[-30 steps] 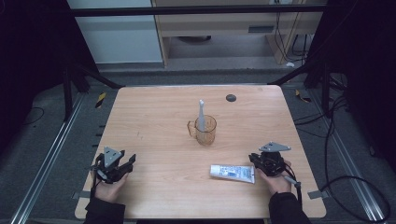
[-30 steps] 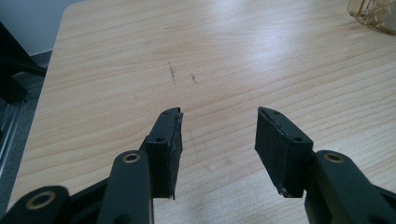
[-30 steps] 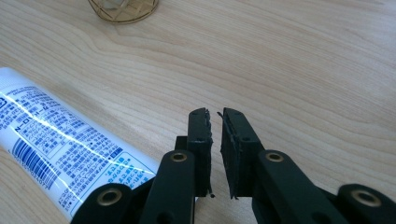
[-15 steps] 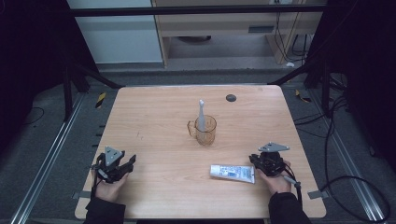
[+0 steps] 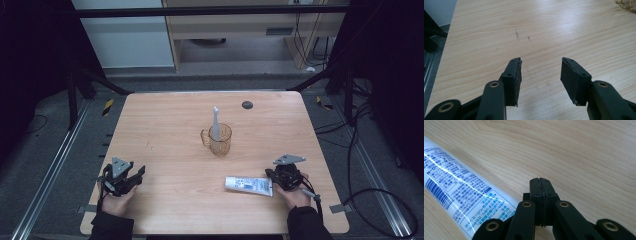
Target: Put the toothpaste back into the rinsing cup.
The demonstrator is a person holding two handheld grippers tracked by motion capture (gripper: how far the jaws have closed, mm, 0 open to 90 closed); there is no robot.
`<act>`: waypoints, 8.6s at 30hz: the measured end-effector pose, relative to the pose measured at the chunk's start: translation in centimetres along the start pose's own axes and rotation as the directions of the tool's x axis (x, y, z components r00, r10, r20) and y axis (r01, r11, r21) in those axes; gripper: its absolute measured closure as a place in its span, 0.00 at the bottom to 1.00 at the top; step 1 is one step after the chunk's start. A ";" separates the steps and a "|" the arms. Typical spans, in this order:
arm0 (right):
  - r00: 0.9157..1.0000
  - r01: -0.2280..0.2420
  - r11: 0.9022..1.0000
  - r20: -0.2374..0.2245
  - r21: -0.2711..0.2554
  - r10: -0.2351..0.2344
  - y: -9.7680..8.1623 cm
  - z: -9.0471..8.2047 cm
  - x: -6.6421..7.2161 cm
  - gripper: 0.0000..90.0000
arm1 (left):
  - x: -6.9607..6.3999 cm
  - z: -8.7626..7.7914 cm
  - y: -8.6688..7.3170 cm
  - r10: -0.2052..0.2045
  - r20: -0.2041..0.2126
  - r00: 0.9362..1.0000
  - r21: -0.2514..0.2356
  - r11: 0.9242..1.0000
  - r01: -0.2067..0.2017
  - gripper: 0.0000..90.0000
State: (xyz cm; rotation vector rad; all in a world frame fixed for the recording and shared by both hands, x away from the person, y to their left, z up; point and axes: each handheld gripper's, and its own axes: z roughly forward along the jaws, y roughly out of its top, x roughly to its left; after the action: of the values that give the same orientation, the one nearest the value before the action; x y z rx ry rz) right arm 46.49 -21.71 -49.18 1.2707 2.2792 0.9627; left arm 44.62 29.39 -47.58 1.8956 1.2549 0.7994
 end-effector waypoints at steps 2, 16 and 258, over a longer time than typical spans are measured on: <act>1.000 -0.004 1.000 -0.007 0.004 0.004 0.0 0.0 0.1 1.00 | 0.0 0.0 0.0 0.001 0.003 1.000 0.000 1.000 -0.001 0.56; 1.000 0.022 0.999 -0.022 0.032 -0.021 -0.4 -0.2 0.3 1.00 | -0.2 0.1 0.1 0.010 0.010 1.000 0.004 1.000 -0.010 0.56; 0.988 0.112 0.992 -0.109 0.050 -0.106 5.5 -2.7 6.1 0.50 | 0.0 0.4 0.2 0.013 -0.001 1.000 0.042 0.999 -0.013 0.56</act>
State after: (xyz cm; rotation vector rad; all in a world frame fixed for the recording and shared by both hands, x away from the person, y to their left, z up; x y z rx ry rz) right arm 44.97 -15.61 -43.30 1.1283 2.4450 0.9549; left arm 45.06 29.22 -47.66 1.9391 1.2707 0.7873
